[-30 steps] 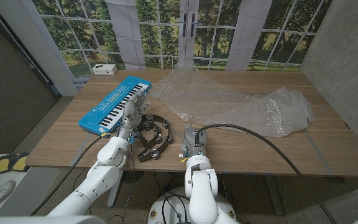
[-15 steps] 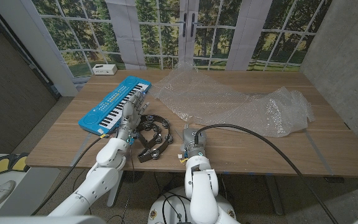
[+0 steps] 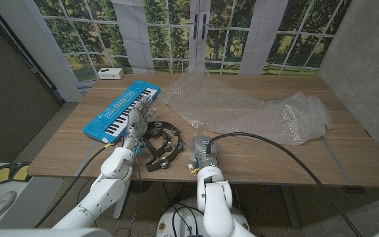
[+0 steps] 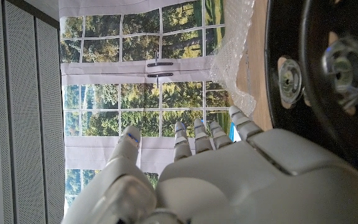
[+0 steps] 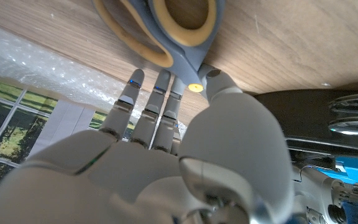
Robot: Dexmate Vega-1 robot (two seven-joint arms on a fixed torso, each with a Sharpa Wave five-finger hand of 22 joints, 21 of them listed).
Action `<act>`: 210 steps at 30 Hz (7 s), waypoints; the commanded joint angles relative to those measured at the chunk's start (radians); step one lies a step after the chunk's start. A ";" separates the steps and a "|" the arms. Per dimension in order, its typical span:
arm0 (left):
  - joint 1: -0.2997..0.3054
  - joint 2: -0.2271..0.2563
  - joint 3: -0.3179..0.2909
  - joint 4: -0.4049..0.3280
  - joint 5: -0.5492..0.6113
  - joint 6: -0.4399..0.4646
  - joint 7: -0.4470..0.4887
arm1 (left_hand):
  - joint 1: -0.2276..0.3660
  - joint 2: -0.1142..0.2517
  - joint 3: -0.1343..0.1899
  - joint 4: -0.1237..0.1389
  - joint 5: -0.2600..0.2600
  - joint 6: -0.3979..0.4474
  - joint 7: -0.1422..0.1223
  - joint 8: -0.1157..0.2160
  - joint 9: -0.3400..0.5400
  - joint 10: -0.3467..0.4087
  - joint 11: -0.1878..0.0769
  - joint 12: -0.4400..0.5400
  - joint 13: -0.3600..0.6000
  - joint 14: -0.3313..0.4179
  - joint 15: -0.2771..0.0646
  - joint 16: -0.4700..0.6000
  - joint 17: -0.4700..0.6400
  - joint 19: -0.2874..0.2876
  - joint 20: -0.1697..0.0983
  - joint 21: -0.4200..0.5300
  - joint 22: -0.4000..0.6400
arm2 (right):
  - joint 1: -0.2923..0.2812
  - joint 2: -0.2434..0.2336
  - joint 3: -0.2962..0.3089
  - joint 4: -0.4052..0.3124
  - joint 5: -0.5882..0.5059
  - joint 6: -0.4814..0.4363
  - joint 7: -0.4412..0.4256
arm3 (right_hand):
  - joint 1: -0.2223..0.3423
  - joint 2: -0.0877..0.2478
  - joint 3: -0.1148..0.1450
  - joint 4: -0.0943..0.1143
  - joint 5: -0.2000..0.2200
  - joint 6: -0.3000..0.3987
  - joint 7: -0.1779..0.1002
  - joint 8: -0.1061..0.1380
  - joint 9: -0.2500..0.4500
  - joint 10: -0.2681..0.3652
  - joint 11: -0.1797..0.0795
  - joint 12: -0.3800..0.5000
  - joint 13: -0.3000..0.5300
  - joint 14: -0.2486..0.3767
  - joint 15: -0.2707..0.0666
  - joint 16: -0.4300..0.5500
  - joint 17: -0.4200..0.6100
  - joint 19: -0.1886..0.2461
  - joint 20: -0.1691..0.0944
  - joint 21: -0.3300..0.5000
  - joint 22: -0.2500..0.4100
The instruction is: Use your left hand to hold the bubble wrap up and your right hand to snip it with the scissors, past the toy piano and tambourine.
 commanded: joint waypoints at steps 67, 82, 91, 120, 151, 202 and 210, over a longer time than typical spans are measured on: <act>0.026 0.010 -0.005 -0.060 0.008 -0.012 0.001 | -0.007 0.001 -0.003 0.001 0.005 0.008 -0.001 0.000 0.002 0.009 -0.001 0.006 -0.001 -0.001 0.003 0.001 0.002 0.001 0.002 0.000 0.003 | -0.036 -0.204 0.213 -0.377 0.673 0.018 -0.523 | 0.002 -0.013 0.077 0.007 0.228 0.032 -0.007 -0.002 0.000 0.020 -0.035 0.272 0.331 0.081 -0.134 -0.018 0.072 0.015 -0.027 0.010 0.003; 0.023 0.008 0.003 -0.062 0.014 -0.015 -0.001 | -0.006 0.001 -0.003 -0.001 0.006 0.010 0.001 0.000 0.002 0.014 0.001 0.007 0.000 0.001 0.002 0.001 0.002 0.002 0.002 0.000 0.002 | -0.044 -0.249 0.318 -0.405 0.997 0.149 -0.641 | 0.000 -0.017 0.077 0.006 0.243 0.040 -0.007 -0.001 0.000 0.021 -0.036 0.279 0.336 0.089 -0.134 -0.013 0.091 0.012 -0.023 0.008 0.003; 0.025 0.011 0.003 -0.068 0.024 -0.018 0.004 | -0.005 0.001 -0.003 -0.001 0.006 0.015 0.006 0.001 0.002 0.014 0.005 0.007 0.000 0.003 0.003 0.001 0.002 0.003 0.002 0.001 0.002 | -0.033 -0.284 0.334 -0.408 1.111 0.188 -0.687 | -0.002 -0.020 0.080 0.007 0.254 0.043 -0.007 -0.002 0.000 0.022 -0.039 0.276 0.326 0.090 -0.133 -0.016 0.100 0.011 -0.023 0.008 0.003; 0.049 0.066 -0.006 -0.152 0.099 0.013 0.060 | -0.002 0.001 -0.002 -0.003 0.007 0.023 0.006 0.002 0.002 0.026 0.008 0.010 0.000 0.010 0.004 0.002 0.002 0.005 0.002 0.000 0.002 | -0.052 -0.350 0.442 -0.349 1.447 0.544 -0.775 | -0.011 -0.026 0.089 0.010 0.282 0.050 -0.012 -0.003 -0.001 0.021 -0.046 0.285 0.326 0.091 -0.138 -0.029 0.116 0.002 -0.027 0.004 0.004; 0.067 0.055 0.000 -0.179 0.119 0.000 0.084 | 0.000 0.001 -0.001 -0.004 0.007 0.026 0.012 0.001 0.002 0.035 0.010 0.012 0.000 0.014 0.005 0.001 0.002 0.007 0.000 0.000 0.002 | -0.006 -0.356 0.451 -0.277 1.609 0.705 -0.750 | -0.016 -0.032 0.100 0.009 0.313 0.067 -0.016 -0.002 0.000 0.025 -0.048 0.295 0.323 0.098 -0.135 -0.043 0.135 -0.010 -0.022 0.003 0.004; 0.093 0.039 0.026 -0.250 0.399 -0.010 0.237 | 0.026 0.022 0.020 -0.012 0.016 0.166 -0.023 0.038 0.007 0.037 -0.001 0.012 0.018 0.010 0.005 -0.003 0.005 -0.022 -0.001 -0.004 0.002 | 0.035 -0.315 0.447 -0.216 1.652 0.825 -0.762 | -0.019 -0.035 0.102 0.009 0.332 0.073 -0.023 -0.005 0.002 0.022 -0.055 0.304 0.316 0.088 -0.141 -0.062 0.165 -0.033 -0.019 -0.001 0.003; 0.082 0.059 0.045 -0.262 0.435 0.009 0.222 | 0.085 0.037 0.048 -0.034 0.026 0.257 -0.026 0.057 0.007 0.002 -0.015 0.001 0.014 -0.017 -0.002 -0.005 0.004 -0.033 -0.006 -0.007 0.000 | 0.036 -0.310 0.443 -0.222 1.648 0.826 -0.762 | -0.020 -0.036 0.102 0.010 0.334 0.075 -0.022 -0.004 0.002 0.024 -0.054 0.306 0.315 0.090 -0.142 -0.064 0.168 -0.034 -0.019 0.000 0.003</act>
